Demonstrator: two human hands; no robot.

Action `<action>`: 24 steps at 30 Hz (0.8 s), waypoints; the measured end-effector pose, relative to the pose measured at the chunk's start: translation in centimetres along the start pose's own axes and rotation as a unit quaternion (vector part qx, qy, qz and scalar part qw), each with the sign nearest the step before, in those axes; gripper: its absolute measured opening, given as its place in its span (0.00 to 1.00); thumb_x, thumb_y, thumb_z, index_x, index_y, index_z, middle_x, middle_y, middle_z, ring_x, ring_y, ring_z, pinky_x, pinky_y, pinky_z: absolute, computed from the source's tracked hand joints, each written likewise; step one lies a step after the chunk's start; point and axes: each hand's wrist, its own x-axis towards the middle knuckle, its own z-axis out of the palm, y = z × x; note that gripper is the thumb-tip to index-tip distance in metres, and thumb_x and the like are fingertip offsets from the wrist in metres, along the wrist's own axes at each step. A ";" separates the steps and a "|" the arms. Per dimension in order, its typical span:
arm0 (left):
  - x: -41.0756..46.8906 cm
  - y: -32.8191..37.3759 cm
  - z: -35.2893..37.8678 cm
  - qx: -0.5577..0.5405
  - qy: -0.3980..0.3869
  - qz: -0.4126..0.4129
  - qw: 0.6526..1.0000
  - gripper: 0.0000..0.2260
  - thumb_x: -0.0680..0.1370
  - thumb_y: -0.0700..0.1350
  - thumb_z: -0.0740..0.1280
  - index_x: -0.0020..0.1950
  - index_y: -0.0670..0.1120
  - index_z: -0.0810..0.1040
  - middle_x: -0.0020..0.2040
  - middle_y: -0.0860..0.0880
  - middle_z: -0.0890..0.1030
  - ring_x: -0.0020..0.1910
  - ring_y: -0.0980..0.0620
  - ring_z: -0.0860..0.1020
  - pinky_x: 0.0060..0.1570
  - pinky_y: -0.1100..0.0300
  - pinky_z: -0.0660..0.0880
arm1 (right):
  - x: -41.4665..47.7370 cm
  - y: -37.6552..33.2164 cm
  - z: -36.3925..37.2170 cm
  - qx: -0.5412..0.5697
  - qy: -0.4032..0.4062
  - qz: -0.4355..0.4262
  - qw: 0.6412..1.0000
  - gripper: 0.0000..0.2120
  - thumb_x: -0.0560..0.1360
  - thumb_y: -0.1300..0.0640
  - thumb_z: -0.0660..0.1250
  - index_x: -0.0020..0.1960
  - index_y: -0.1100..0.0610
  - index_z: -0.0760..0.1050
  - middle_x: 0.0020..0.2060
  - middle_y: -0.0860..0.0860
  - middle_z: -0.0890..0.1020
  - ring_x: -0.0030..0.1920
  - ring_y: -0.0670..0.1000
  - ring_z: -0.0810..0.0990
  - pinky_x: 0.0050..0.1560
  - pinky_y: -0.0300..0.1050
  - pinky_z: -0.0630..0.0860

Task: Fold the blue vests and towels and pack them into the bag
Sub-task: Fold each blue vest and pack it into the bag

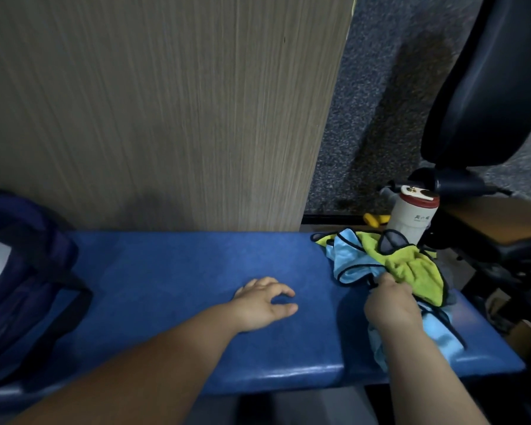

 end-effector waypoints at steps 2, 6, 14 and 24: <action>0.2 -0.2 0.1 -0.035 0.002 -0.006 0.999 0.18 0.77 0.66 0.60 0.64 0.63 0.74 0.65 0.62 0.69 0.70 0.57 0.61 0.73 0.55 0.57 | -0.1 -0.7 0.0 0.055 -0.018 -0.030 0.998 0.21 0.76 0.65 0.60 0.67 0.53 0.67 0.60 0.60 0.71 0.47 0.58 0.77 0.42 0.45 0.74; -0.1 0.1 -0.4 -0.156 -0.009 -0.034 0.987 0.31 0.67 0.76 0.56 0.64 0.64 0.75 0.66 0.61 0.70 0.71 0.58 0.62 0.74 0.51 0.59 | -0.8 -2.4 0.3 0.256 -0.040 -0.097 0.961 0.17 0.73 0.63 0.66 0.60 0.53 0.73 0.43 0.55 0.81 0.34 0.52 0.77 0.33 0.41 0.70; -0.7 1.0 -1.5 -0.383 -0.046 -0.061 0.921 0.58 0.50 0.85 0.58 0.75 0.57 0.66 0.75 0.56 0.67 0.75 0.54 0.62 0.75 0.48 0.55 | -3.1 -6.2 0.4 0.748 -0.199 -0.072 0.629 0.16 0.76 0.74 0.55 0.55 0.60 0.75 0.43 0.60 0.79 0.36 0.54 0.79 0.35 0.43 0.78; -0.7 3.8 -1.5 -0.514 0.070 -0.064 0.852 0.08 0.81 0.38 0.62 0.53 0.43 0.81 0.45 0.44 0.86 0.44 0.48 0.84 0.45 0.56 0.80 | -2.4 -6.7 2.0 0.535 -0.086 -0.112 0.833 0.25 0.75 0.65 0.67 0.68 0.50 0.66 0.48 0.48 0.78 0.47 0.52 0.80 0.57 0.58 0.79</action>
